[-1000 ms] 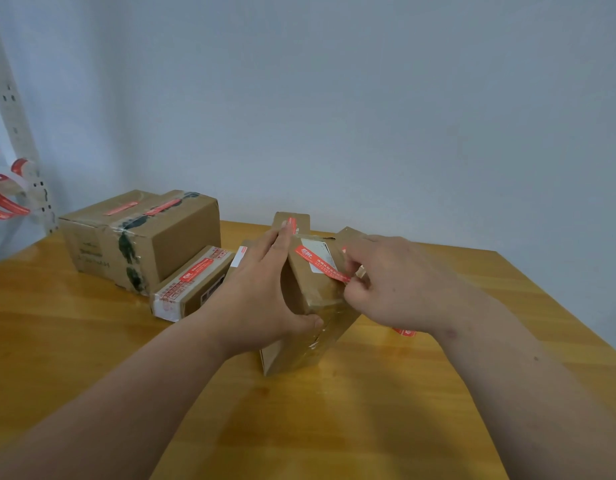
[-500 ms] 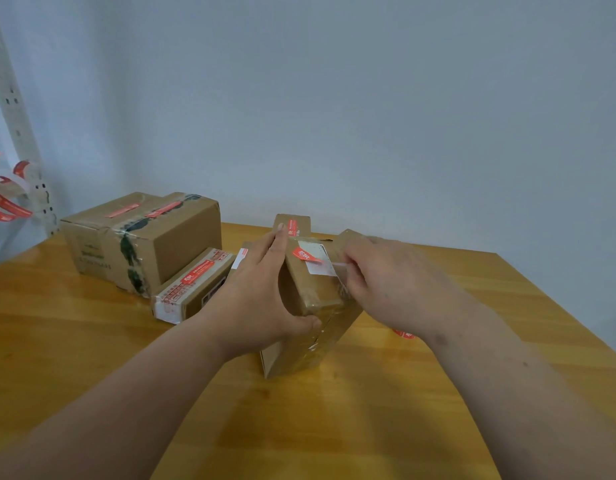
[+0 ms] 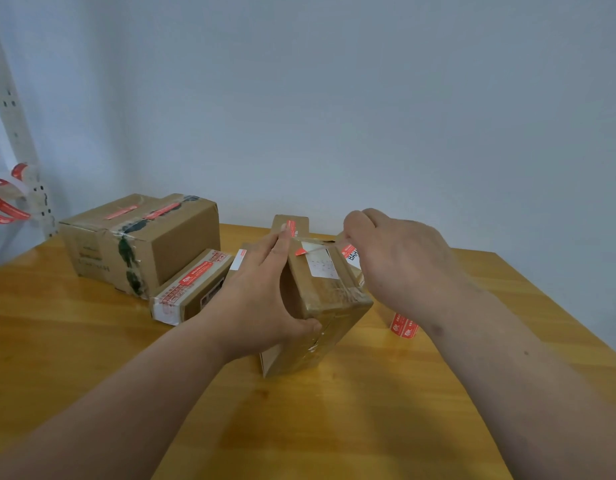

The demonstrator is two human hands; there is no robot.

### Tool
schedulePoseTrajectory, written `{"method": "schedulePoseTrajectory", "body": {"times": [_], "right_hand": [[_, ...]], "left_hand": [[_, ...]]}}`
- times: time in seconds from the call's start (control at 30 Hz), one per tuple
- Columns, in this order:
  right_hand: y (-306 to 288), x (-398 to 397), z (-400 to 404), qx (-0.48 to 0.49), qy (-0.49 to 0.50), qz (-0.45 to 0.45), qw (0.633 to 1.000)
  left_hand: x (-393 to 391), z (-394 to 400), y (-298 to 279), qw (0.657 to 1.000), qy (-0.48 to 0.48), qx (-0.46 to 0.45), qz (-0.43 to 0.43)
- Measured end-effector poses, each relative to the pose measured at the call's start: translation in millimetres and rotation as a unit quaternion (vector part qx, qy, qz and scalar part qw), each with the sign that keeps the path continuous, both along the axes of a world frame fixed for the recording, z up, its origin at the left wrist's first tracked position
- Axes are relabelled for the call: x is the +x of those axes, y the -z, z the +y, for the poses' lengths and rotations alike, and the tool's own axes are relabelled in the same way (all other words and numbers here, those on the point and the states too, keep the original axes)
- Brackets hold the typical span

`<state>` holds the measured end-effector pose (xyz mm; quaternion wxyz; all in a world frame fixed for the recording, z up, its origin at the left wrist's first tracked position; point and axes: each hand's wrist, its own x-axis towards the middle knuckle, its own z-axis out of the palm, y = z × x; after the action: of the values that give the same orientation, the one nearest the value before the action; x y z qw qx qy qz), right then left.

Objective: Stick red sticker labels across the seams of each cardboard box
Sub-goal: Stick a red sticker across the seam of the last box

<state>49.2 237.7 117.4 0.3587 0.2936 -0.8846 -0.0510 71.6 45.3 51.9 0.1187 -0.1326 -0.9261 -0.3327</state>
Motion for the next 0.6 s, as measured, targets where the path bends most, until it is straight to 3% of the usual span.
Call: {"method": "schedulePoseTrajectory", "body": {"times": [0.23,0.3,0.37,0.43,0.5,0.53,0.6], "right_hand": [[-8.8,-4.8,5.3,-0.033,-0.012,0.074,0.997],[-14.5,-6.4,7.6,-0.044,0.036,0.018,0.998],[-14.9,-8.8,11.3,-0.133,0.036,-0.094,0.986],[-10.4,-7.8,12.3,-0.303,0.011,-0.219,0.927],[-3.5,-6.2,9.7,-0.462,-0.016,-0.312,0.83],[0.1,-5.7,8.5,-0.516,-0.025,-0.342,0.785],[6.9,-6.2,7.4,-0.579,-0.029,-0.364,0.729]], "left_hand": [[-2.7,-2.0,2.2,1.0,-0.01,0.015,-0.013],[-4.1,-5.0,4.8,0.999,-0.018,0.032,-0.021],[-4.1,-6.2,6.5,0.999,-0.022,0.041,-0.018],[-3.4,-5.5,7.3,0.997,-0.041,0.064,-0.014],[-5.2,-5.4,8.1,0.989,-0.069,0.128,-0.032],[-6.6,-5.7,7.3,0.978,-0.078,0.187,-0.058],[-9.9,-6.3,4.9,0.934,-0.082,0.323,-0.133]]}}
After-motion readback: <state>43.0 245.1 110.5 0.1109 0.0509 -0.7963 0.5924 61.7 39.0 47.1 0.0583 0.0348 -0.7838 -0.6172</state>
